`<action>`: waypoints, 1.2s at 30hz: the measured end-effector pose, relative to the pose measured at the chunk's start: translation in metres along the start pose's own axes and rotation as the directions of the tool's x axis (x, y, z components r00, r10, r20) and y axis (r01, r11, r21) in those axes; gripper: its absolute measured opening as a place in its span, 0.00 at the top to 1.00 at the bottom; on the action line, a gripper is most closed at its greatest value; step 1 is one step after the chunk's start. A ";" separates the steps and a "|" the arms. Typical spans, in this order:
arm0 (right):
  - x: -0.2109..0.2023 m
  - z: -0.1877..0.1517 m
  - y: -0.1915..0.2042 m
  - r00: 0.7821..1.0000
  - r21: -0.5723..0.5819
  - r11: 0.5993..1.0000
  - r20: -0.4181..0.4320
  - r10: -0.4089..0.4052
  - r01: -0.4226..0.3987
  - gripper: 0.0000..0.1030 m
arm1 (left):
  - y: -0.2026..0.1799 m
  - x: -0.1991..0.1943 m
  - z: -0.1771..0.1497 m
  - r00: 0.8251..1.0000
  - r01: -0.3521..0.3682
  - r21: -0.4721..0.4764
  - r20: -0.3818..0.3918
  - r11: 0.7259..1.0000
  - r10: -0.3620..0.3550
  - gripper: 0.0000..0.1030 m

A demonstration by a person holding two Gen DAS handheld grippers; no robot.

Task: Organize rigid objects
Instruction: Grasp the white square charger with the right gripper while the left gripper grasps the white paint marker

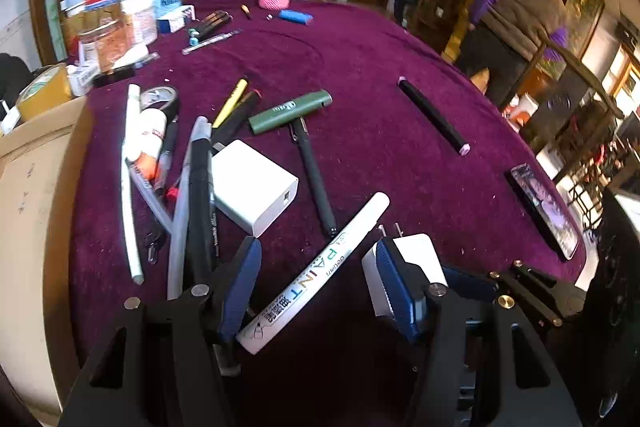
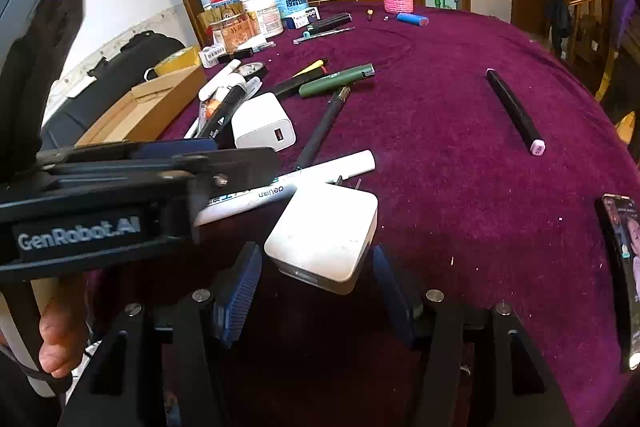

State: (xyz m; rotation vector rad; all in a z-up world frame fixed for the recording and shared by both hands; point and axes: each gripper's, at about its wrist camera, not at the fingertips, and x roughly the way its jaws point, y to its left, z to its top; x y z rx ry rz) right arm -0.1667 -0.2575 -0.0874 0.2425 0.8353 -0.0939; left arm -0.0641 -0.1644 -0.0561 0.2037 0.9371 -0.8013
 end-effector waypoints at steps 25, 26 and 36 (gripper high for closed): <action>0.012 0.013 0.000 0.994 0.005 0.994 -0.042 -0.106 0.106 0.31 | 0.006 -0.006 -0.020 0.992 -0.117 -0.004 -0.050 0.993 0.117 0.90; 0.013 0.014 -0.006 0.993 0.019 0.994 -0.043 -0.110 0.111 0.32 | 0.004 -0.003 -0.020 0.990 -0.132 -0.003 -0.041 0.991 0.131 0.75; 0.000 0.012 -0.030 0.994 0.039 0.996 -0.068 -0.081 0.084 0.52 | -0.016 0.006 -0.020 0.991 -0.119 0.110 -0.045 0.987 0.125 0.47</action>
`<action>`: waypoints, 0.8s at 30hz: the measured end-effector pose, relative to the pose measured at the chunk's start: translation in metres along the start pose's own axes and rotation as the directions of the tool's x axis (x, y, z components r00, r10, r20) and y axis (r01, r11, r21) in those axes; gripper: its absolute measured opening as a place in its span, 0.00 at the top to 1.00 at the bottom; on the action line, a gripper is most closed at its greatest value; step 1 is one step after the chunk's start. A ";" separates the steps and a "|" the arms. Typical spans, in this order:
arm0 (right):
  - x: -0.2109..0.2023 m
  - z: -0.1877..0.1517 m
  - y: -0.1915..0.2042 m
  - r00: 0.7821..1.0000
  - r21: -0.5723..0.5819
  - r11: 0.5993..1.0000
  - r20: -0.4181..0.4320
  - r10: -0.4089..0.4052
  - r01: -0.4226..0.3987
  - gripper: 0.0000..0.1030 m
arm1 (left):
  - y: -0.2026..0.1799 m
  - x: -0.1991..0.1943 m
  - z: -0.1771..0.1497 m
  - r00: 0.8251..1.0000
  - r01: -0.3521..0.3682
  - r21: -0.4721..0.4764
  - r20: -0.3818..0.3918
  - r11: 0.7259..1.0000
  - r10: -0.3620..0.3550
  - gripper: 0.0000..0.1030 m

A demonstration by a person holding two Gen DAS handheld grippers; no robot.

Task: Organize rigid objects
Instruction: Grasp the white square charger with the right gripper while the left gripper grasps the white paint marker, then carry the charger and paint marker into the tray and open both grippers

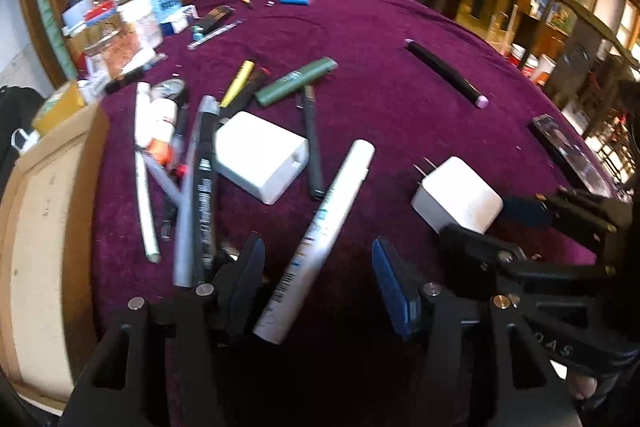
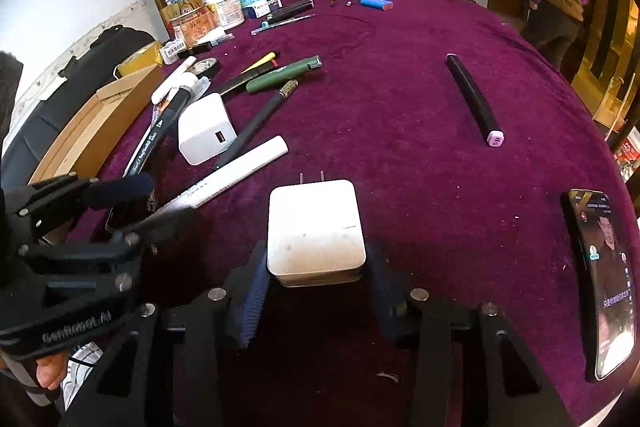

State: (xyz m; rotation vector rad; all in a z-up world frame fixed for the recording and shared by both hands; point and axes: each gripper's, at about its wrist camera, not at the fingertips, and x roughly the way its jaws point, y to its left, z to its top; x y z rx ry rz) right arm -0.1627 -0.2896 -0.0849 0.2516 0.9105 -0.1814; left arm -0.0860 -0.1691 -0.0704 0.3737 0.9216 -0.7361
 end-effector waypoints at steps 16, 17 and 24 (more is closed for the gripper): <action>0.003 0.001 -0.004 0.998 -0.037 0.999 0.054 0.021 -0.019 0.53 | 0.016 0.002 -0.005 0.993 0.117 -0.140 0.011 0.983 -0.117 0.86; 0.000 0.003 -0.006 0.997 -0.009 0.998 0.054 0.059 -0.059 0.53 | 0.020 -0.001 -0.008 0.991 0.136 -0.169 0.025 0.976 -0.134 0.86; -0.025 0.017 0.016 0.983 -0.022 0.992 0.134 0.124 -0.122 0.53 | 0.050 -0.042 -0.011 0.972 0.219 -0.303 0.152 0.927 -0.180 0.86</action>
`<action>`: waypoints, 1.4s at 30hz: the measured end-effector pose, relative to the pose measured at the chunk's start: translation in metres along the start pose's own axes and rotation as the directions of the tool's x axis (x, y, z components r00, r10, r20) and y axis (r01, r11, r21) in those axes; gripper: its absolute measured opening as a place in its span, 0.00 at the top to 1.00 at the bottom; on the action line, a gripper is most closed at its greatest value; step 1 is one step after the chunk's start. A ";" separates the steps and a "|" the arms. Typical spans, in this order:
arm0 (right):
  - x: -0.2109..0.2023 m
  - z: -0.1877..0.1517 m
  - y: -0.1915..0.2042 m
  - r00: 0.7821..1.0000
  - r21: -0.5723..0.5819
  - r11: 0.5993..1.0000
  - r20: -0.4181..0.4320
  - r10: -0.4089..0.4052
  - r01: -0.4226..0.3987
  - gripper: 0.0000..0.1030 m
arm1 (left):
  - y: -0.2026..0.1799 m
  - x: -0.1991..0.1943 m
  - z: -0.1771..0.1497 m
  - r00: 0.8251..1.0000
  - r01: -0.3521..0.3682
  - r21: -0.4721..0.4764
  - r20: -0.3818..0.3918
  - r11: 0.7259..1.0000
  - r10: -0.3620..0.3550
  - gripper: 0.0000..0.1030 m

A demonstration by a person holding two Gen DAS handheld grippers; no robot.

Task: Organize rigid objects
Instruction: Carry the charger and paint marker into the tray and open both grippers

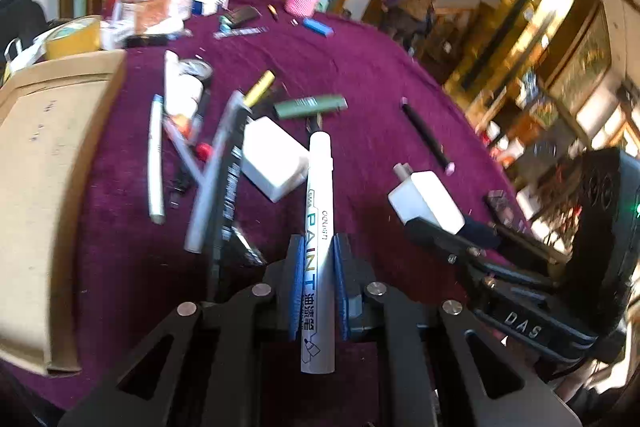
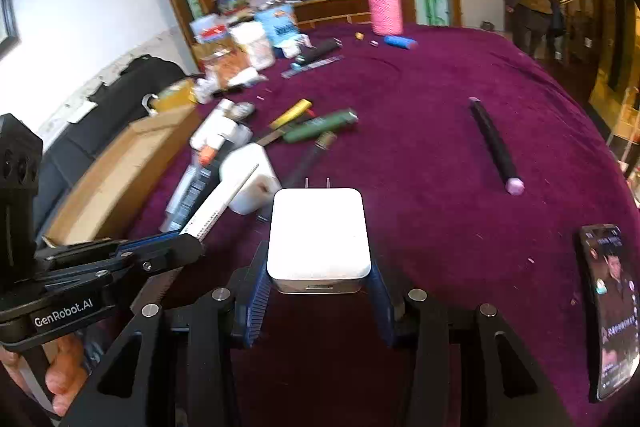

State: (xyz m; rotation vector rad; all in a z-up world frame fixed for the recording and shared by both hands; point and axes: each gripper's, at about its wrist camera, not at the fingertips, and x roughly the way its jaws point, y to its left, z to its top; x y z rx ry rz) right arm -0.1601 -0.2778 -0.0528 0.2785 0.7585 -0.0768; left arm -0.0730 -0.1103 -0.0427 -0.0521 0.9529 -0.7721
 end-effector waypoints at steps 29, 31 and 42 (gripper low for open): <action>0.129 0.041 0.255 0.924 -0.380 0.851 -0.264 0.276 -0.363 0.52 | 0.219 -0.091 -0.009 0.909 -0.390 -0.442 -0.042 0.808 0.416 0.86; 0.134 0.041 0.257 0.924 -0.406 0.840 -0.281 0.259 -0.359 0.52 | 0.219 -0.090 -0.008 0.902 -0.405 -0.439 -0.048 0.802 0.430 0.86; 0.139 0.021 0.268 0.930 -0.558 0.770 -0.346 0.123 -0.309 0.52 | 0.222 -0.082 -0.001 0.907 -0.411 -0.387 -0.087 0.826 0.411 0.86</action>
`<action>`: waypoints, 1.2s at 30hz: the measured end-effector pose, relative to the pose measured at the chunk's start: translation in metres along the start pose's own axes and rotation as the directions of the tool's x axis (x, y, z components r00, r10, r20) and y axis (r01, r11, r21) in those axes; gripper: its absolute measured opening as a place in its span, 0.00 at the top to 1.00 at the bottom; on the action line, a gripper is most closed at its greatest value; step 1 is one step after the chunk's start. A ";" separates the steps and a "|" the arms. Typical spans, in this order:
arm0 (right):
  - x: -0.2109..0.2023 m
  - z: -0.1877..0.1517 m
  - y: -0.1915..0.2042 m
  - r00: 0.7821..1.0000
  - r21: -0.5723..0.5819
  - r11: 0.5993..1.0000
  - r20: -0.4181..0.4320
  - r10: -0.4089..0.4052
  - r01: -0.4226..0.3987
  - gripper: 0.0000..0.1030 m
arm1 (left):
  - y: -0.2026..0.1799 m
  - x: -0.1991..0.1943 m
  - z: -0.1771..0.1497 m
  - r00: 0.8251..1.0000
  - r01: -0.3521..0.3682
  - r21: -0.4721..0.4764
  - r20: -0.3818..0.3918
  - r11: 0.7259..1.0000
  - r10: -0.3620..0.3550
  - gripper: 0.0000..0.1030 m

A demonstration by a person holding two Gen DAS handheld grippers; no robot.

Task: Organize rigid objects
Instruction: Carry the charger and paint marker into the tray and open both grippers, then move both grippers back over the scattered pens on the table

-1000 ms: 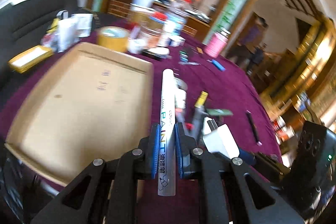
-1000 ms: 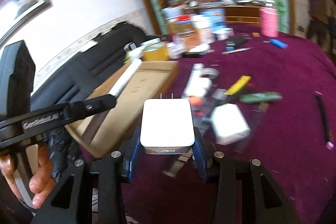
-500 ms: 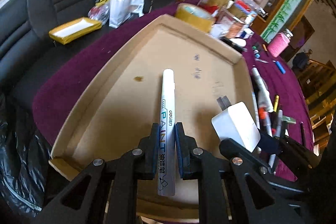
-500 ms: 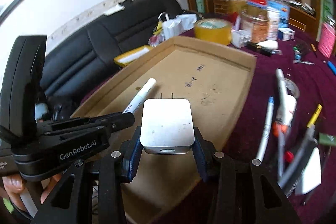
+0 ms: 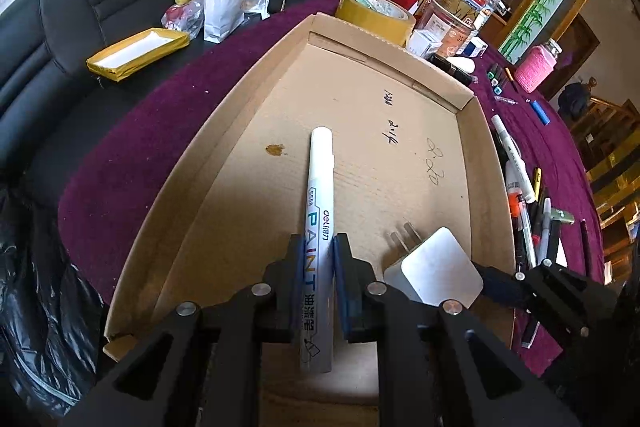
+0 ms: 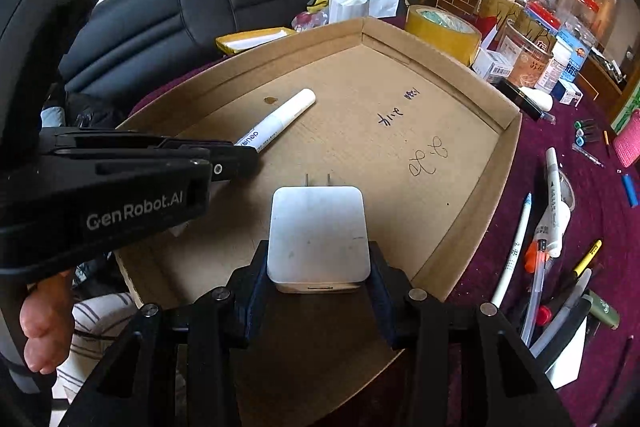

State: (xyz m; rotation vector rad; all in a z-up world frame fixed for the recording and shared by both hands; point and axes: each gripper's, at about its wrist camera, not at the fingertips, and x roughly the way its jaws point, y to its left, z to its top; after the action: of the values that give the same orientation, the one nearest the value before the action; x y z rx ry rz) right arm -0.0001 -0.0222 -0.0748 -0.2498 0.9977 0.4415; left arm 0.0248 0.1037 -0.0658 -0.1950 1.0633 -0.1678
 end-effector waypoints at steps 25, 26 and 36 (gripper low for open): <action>0.005 0.009 0.001 1.000 -0.002 1.000 0.022 0.006 -0.006 0.29 | -0.012 0.009 0.014 0.999 0.036 0.065 -0.033 0.997 -0.034 0.43; 0.002 0.008 0.002 1.000 -0.008 1.000 0.030 0.006 -0.005 0.28 | -0.009 0.008 0.013 0.999 0.040 0.057 -0.025 0.998 -0.039 0.38; -0.065 -0.029 -0.019 0.970 0.053 0.989 0.207 0.126 -0.140 0.27 | -0.018 -0.034 0.007 0.994 0.040 0.014 0.104 0.999 -0.042 0.35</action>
State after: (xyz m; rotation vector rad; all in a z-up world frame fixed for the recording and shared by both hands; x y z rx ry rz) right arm -0.0435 -0.0668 -0.0346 -0.0752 0.8297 0.5435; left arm 0.0144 0.0948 -0.0295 -0.2127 0.9545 -0.1988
